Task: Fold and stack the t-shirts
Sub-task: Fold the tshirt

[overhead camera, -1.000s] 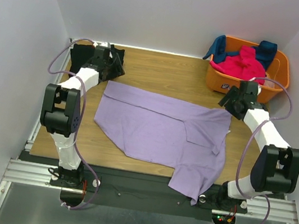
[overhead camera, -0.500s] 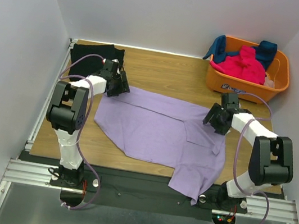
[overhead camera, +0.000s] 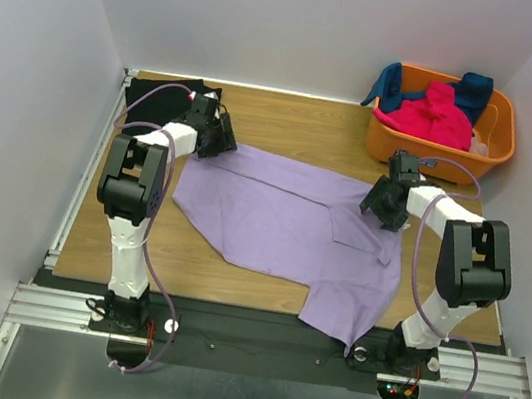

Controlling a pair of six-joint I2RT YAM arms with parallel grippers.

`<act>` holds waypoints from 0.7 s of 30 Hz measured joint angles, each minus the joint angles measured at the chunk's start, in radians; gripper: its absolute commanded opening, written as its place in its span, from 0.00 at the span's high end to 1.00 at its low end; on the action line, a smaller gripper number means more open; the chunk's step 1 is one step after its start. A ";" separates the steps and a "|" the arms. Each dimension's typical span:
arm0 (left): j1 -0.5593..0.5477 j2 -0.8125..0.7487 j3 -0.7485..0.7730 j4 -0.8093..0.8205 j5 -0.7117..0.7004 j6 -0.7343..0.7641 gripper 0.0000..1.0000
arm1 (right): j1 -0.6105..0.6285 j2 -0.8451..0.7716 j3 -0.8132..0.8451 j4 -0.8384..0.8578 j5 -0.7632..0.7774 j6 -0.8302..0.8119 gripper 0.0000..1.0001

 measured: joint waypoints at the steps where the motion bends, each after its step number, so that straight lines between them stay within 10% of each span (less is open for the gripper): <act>1: 0.000 0.014 0.021 -0.005 -0.001 0.001 0.27 | 0.000 0.010 0.011 -0.001 0.005 0.003 0.26; 21: -0.027 0.087 0.211 -0.130 -0.080 0.075 0.22 | -0.015 0.150 0.203 -0.009 0.011 -0.030 0.24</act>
